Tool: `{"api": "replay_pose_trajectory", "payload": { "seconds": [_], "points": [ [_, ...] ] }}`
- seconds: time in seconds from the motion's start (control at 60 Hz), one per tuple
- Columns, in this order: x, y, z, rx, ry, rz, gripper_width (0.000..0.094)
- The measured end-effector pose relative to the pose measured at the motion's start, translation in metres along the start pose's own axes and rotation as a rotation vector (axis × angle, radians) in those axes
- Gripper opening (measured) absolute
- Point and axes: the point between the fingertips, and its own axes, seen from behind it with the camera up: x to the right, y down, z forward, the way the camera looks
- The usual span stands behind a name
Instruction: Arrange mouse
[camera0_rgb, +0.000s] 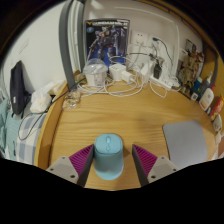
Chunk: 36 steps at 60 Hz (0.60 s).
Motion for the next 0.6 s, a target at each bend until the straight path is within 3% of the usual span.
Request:
{"api": "replay_pose_trajectory", "payload": {
  "seconds": [0.133,0.333,0.433,0.6],
  "points": [
    [0.0024,-0.0047,0.0051,0.004,0.007,0.071,0.0549],
    [0.0041,-0.0050,0.0044,0.062,0.013,0.123,0.0455],
    [0.0035,-0.0043,0.0029,0.091,-0.012,0.132,0.0343],
    [0.0015,-0.0043,0.0021,0.060,-0.035,0.083,0.0342]
  ]
}}
